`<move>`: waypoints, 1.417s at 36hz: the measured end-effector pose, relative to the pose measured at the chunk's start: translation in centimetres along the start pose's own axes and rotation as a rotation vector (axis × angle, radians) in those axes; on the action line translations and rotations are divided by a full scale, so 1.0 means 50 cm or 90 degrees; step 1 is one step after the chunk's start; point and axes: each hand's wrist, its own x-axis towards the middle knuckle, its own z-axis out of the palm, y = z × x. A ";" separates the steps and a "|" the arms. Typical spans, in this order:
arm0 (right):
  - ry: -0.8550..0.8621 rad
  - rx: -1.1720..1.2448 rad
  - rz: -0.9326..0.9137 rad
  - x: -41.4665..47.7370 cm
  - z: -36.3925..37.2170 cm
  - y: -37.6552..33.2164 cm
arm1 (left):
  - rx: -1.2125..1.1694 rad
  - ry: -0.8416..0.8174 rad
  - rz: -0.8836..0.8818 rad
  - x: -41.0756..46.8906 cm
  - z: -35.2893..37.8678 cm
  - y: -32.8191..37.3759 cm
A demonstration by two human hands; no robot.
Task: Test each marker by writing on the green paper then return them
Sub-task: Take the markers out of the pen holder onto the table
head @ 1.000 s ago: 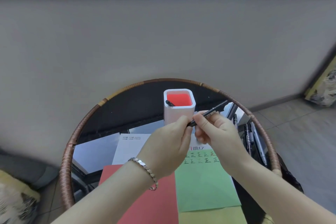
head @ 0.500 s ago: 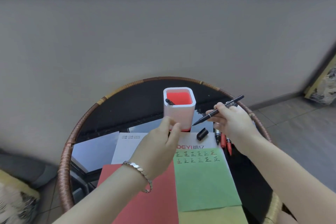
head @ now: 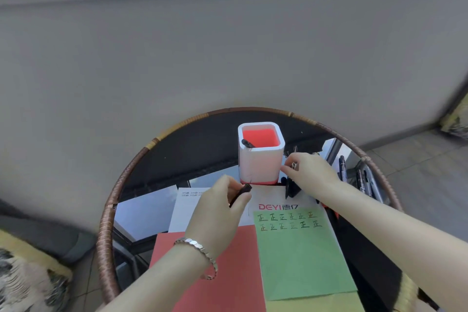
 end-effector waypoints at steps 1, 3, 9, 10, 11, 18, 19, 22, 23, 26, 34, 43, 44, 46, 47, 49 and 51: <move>0.000 -0.013 -0.008 -0.002 -0.002 0.002 | 0.019 0.002 0.010 0.002 0.008 0.001; -0.003 -0.030 -0.025 -0.005 -0.006 0.008 | 0.066 -0.001 0.027 0.010 0.028 0.006; -0.006 -0.029 -0.072 -0.015 -0.025 0.029 | 0.235 -0.046 0.046 0.049 0.101 0.039; -0.004 -0.021 -0.078 -0.016 -0.028 0.035 | 0.272 -0.046 0.056 0.055 0.109 0.047; -0.001 -0.014 -0.081 -0.017 -0.030 0.042 | 0.303 -0.042 0.069 0.060 0.117 0.052; -0.006 0.037 -0.111 -0.044 -0.044 0.078 | 0.452 0.007 0.110 0.083 0.142 0.049; -0.007 0.036 -0.118 -0.047 -0.046 0.080 | 0.453 -0.015 0.097 0.081 0.147 0.043; 0.016 0.044 -0.132 -0.051 -0.053 0.080 | 0.394 -0.035 0.092 0.077 0.154 0.017; 0.032 0.056 -0.136 -0.050 -0.056 0.076 | 0.393 -0.018 0.102 0.076 0.149 0.011; 0.088 0.122 -0.169 -0.048 -0.070 0.046 | 0.346 0.030 0.140 0.065 0.117 0.016; 0.110 0.112 -0.315 -0.036 -0.088 -0.096 | 0.205 0.106 0.128 0.042 0.004 0.013; 0.133 0.073 -0.294 -0.020 -0.064 -0.143 | 0.114 0.140 0.089 0.037 -0.065 0.001; 0.148 0.073 -0.296 -0.019 -0.064 -0.143 | 0.109 0.143 0.090 0.037 -0.067 0.002; 0.194 0.096 -0.316 -0.021 -0.068 -0.143 | 0.086 0.147 0.097 0.038 -0.070 0.006; 0.215 0.122 -0.338 -0.026 -0.076 -0.145 | 0.068 0.145 0.106 0.039 -0.071 0.011; 0.248 0.167 -0.391 -0.043 -0.097 -0.150 | 0.016 0.141 0.136 0.041 -0.072 0.026; 0.277 0.172 -0.454 -0.067 -0.116 -0.156 | -0.041 0.140 0.175 0.042 -0.072 0.045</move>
